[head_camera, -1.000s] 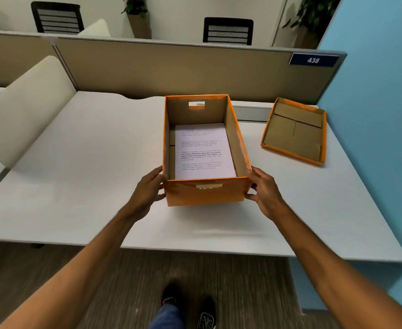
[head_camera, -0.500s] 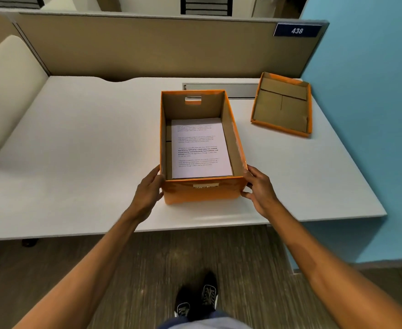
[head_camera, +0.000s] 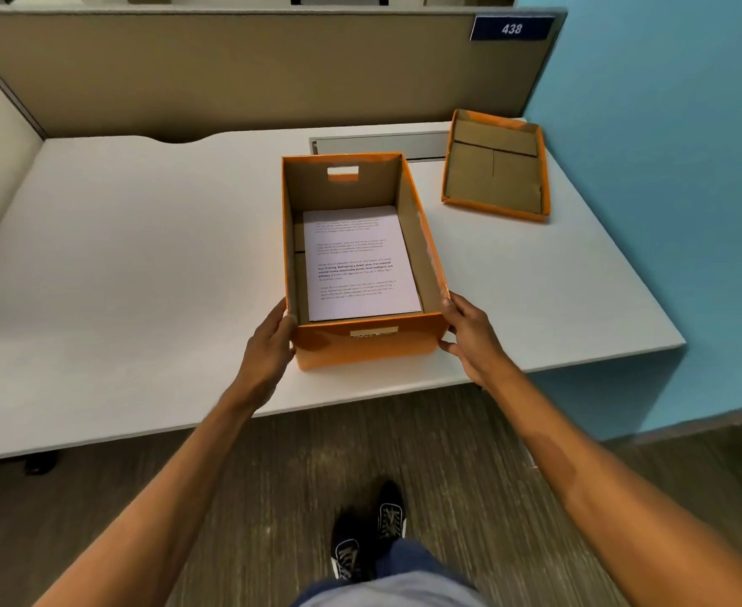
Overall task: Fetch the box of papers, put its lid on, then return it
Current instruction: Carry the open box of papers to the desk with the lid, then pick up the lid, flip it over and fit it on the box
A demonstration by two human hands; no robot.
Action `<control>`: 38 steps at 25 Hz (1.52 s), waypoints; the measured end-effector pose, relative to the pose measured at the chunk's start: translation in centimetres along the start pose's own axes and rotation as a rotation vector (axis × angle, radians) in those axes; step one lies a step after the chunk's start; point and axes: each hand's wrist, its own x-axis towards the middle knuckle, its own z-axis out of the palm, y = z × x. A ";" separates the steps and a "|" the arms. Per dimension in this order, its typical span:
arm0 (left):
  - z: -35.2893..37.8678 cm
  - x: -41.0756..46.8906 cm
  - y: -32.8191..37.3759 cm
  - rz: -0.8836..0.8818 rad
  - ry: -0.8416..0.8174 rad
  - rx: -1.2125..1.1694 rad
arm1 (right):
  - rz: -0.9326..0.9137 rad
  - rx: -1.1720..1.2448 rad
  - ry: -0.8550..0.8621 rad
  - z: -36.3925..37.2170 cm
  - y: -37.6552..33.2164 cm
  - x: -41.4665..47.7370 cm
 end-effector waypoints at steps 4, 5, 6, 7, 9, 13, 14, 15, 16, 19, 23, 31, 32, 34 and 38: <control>0.2 -0.2 0.0 0.007 0.005 0.028 | 0.010 -0.023 0.016 0.0 0.0 -0.1; 0.1 -0.1 0.0 0.008 0.005 0.037 | 0.014 -0.023 0.018 0.0 -0.1 -0.1; 0.1 -0.1 0.0 0.008 0.005 0.047 | 0.016 -0.026 0.018 -0.1 -0.2 -0.1; 0.1 -0.1 0.1 0.010 0.002 0.058 | 0.015 -0.031 0.013 -0.1 -0.3 -0.1; 0.1 -0.1 0.2 0.007 0.000 0.072 | 0.016 -0.051 0.004 -0.3 -0.3 -0.1; 0.0 0.1 0.6 -0.018 0.036 0.138 | 0.002 -0.105 -0.024 -0.6 -0.5 0.0; -0.1 0.3 0.8 -0.027 0.062 0.179 | 0.000 -0.122 -0.032 -0.7 -0.6 0.0; -0.2 0.4 1.2 -0.029 0.088 0.228 | 0.000 -0.139 -0.033 -0.8 -0.7 0.0; -0.2 0.6 1.5 -0.018 0.112 0.286 | -0.002 -0.153 -0.025 -1.0 -0.9 0.0; 0.1 0.7 3.1 0.109 0.180 0.492 | -0.048 -0.154 0.029 -1.3 -1.6 -0.2; 1.5 1.0 5.6 0.336 0.213 0.598 | -0.185 -0.267 0.140 -1.9 -2.6 -0.2; 7.9 4.2 10.4 0.494 0.127 0.601 | -0.335 -0.387 0.258 -5.4 -6.0 2.6; 8.9 4.9 11.1 0.494 0.104 0.608 | -0.343 -0.388 0.267 -6.1 -6.4 3.3; 10.9 6.6 12.3 0.498 0.065 0.607 | -0.351 -0.387 0.283 -7.5 -6.9 4.9; 15.2 10.7 14.8 0.502 0.018 0.572 | -0.357 -0.386 0.316 -10.8 -8.0 9.1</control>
